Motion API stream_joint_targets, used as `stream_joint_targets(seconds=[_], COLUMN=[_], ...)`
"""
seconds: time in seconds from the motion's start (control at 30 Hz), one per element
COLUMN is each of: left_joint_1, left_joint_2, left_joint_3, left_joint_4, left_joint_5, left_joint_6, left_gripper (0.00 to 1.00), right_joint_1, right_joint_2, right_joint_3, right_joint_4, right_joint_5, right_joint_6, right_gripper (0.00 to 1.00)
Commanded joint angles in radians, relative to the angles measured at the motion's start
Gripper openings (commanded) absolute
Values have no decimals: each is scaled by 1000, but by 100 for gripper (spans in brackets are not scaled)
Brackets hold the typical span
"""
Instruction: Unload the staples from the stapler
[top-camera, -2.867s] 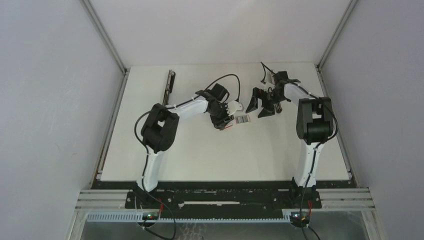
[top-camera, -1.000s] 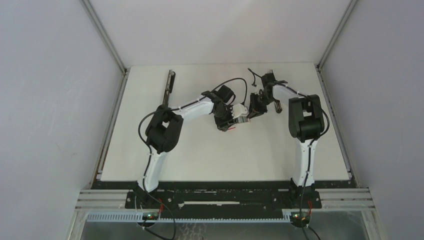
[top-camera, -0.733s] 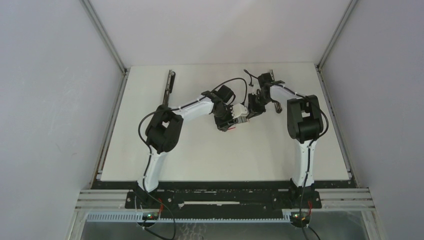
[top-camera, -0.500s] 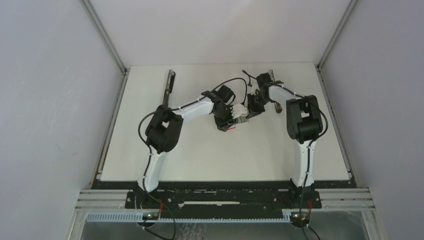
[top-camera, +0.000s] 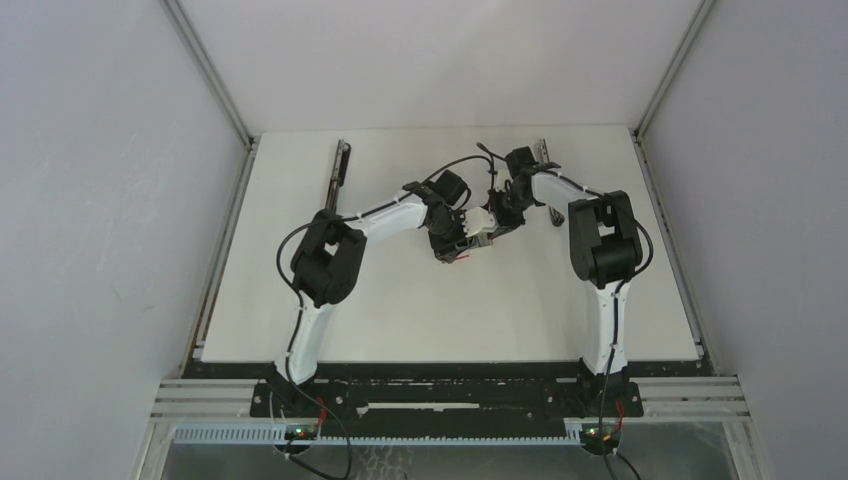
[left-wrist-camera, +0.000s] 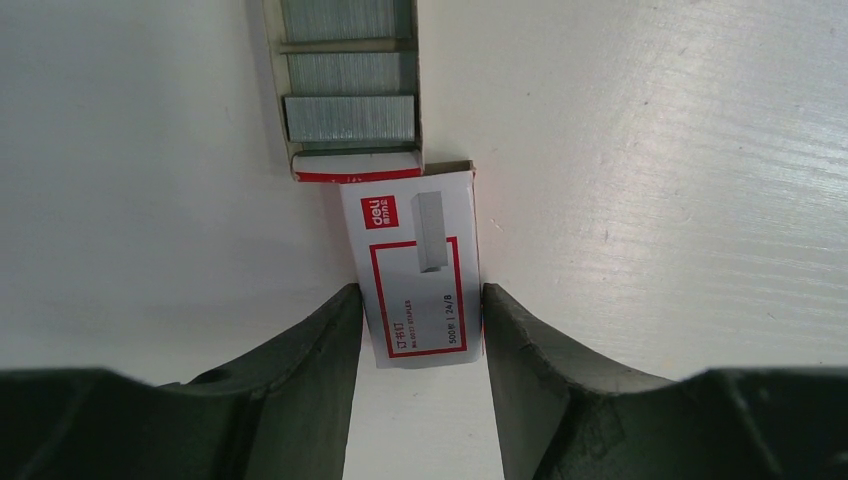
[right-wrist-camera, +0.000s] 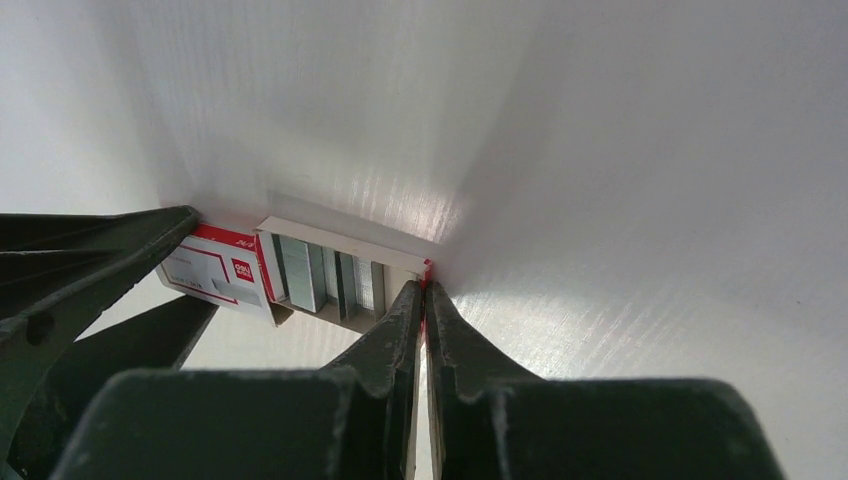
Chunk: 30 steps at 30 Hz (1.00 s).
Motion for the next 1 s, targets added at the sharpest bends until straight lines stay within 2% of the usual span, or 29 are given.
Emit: stream_joint_targets(seconds=[0.0, 0.23, 0.6, 0.97], left_joint_1=[2, 1, 0, 0], left_joint_2=[-29, -55, -52, -88], left_joint_3=[-7, -45, -47, -111], left_joint_4=[27, 71, 73, 120], left_joint_5=[-16, -58, -53, -43], left_joint_6=[10, -2, -9, -29], left_gripper=[53, 52, 51, 49], right_joint_1=[6, 8, 14, -5], right_joint_2=[-76, -97, -83, -54], right_joint_3=[2, -3, -6, -9], right_joint_4=[0, -13, -21, -28], right_joint_5=[26, 22, 12, -7], right_joint_6=[-29, -33, -34, -29], right_gripper=[2, 2, 2, 3])
